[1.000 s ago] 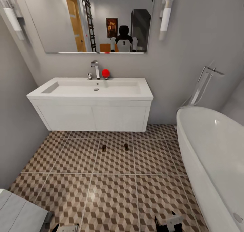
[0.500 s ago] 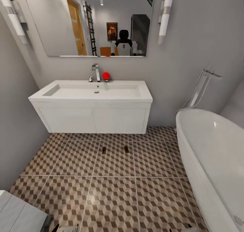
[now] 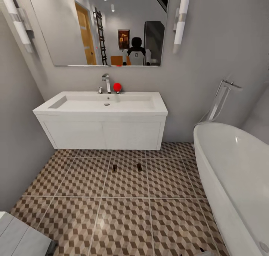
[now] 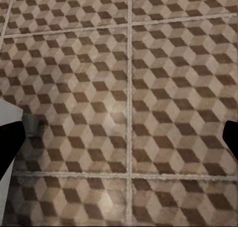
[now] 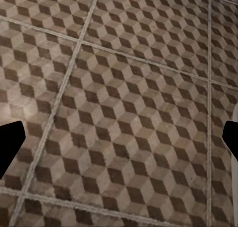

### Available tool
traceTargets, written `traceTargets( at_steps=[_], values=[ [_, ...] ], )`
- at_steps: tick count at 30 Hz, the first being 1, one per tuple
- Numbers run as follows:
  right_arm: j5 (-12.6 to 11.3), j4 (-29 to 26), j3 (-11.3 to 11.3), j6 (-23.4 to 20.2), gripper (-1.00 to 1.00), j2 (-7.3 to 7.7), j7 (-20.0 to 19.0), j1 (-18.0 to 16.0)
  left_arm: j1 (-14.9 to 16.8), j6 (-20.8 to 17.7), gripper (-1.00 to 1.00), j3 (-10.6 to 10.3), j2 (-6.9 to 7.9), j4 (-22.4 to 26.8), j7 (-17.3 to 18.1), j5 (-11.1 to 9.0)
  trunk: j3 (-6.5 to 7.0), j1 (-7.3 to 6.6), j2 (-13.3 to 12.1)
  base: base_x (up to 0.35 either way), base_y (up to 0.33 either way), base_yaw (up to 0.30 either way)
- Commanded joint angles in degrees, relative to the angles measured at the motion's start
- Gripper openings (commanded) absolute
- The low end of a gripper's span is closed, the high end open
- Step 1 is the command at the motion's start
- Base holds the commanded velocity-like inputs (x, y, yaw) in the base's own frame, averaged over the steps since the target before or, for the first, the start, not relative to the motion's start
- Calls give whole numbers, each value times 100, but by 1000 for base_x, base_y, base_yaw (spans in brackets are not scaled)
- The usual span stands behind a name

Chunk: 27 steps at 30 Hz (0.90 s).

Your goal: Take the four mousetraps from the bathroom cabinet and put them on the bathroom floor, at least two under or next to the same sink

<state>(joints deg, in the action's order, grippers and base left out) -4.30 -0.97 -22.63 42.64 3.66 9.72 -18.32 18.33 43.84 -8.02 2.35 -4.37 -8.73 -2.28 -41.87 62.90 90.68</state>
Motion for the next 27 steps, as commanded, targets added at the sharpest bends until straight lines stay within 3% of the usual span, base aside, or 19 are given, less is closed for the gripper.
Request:
traceTargets(
  at_steps=[1, 7, 19, 22, 27],
  values=[
    [-45, 1, -49, 13, 100, -1, 4, 3, -25, 42, 100, -51, 0, -20, -23, -21, 5, 0, 2, 0, 0, 0],
    [-45, 1, -49, 10, 100, -136, -21, 27, -274, 239, 100, -46, 39, -20, -26, -26, 60, 0, 2, 0, 0, 0],
    [-45, 1, -49, -3, 100, -281, -16, 38, -364, 266, 100, -42, 63, -20, -32, -35, 154, 0, 2, 0, 0, 0],
    [-45, 1, -49, -202, 100, -285, -14, 39, -371, 258, 100, -42, 63, -20, -32, -35, 165, 0, 2, 0, 0, 0],
    [-45, -17, -49, -936, 100, -310, -29, 39, -373, 250, 100, -36, 51, -13, -37, -43, 169, 0, 2, 0, 0, 0]
  ],
)
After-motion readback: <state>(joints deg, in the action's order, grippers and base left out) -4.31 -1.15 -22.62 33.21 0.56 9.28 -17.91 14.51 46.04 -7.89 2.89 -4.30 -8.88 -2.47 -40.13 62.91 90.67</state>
